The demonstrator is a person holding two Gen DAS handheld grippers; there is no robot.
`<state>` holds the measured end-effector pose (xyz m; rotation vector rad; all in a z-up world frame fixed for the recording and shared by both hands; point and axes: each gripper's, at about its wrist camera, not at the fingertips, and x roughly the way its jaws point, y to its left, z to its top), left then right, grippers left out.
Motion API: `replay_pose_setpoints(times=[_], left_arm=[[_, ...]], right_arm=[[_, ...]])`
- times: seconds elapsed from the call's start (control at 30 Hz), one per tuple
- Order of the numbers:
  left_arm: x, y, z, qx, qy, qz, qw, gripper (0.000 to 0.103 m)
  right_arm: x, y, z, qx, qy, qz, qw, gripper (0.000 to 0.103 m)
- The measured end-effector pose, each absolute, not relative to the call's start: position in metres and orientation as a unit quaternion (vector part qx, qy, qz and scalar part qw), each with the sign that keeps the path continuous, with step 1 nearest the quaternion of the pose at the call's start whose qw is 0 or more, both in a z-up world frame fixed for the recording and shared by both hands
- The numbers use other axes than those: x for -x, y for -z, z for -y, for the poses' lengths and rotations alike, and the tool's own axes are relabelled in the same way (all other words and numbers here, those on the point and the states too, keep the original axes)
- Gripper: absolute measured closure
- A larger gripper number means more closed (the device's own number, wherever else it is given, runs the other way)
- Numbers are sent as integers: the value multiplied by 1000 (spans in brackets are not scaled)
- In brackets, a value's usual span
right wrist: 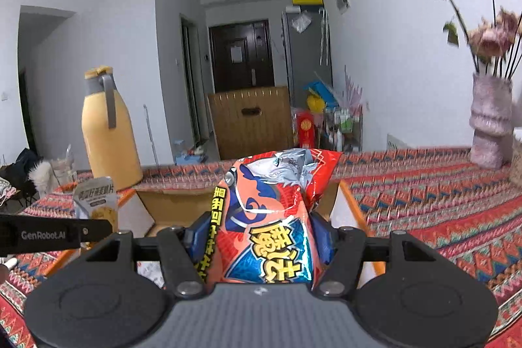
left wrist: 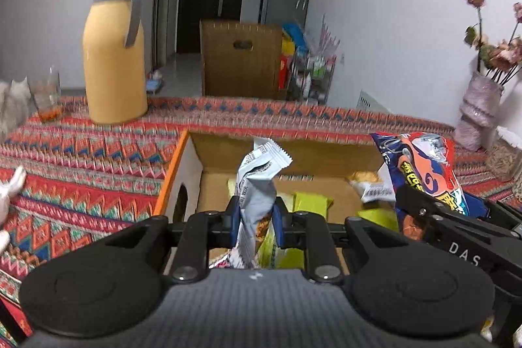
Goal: Organize snacks
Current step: 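Carry both packets over the box and open both grippers to drop them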
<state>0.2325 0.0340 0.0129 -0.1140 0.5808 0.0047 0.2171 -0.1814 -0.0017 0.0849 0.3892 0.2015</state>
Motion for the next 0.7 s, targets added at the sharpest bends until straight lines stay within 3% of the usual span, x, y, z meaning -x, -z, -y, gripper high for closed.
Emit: replay_pose_setpoints(times=[0.2,0.3,0.33,0.4,0.43,0.5,0.53,0.7], left_arm=[[-237,-1,-33,53,0,-302,952,82],[-236,1,-34,55,-5,-302,952,80],[-235,0,-34,54,-7,-300,952,76],[-232,-1,-34,56,-8,-294,954,52],[-231,-2,-33,54,-11,-290,955,47],[-229,-3,-33,51,-14,-284,957,35],[-229,-4,-33,52,-15,-282,958,24],[-222,-7,-35,52,-35,-261,963,0]], right_arm=[[-220,14,172,-25,-94,-215,972,41],[-217,15,172,-23,-95,-213,972,36],[-216,15,172,-22,-95,-212,972,29],[-216,15,172,-24,-94,-210,973,14],[-215,14,173,-26,-93,-208,973,8],[-212,13,176,-30,-89,-203,975,5],[-213,12,176,-32,-87,-202,975,3],[-211,11,181,-45,-76,-199,976,0]])
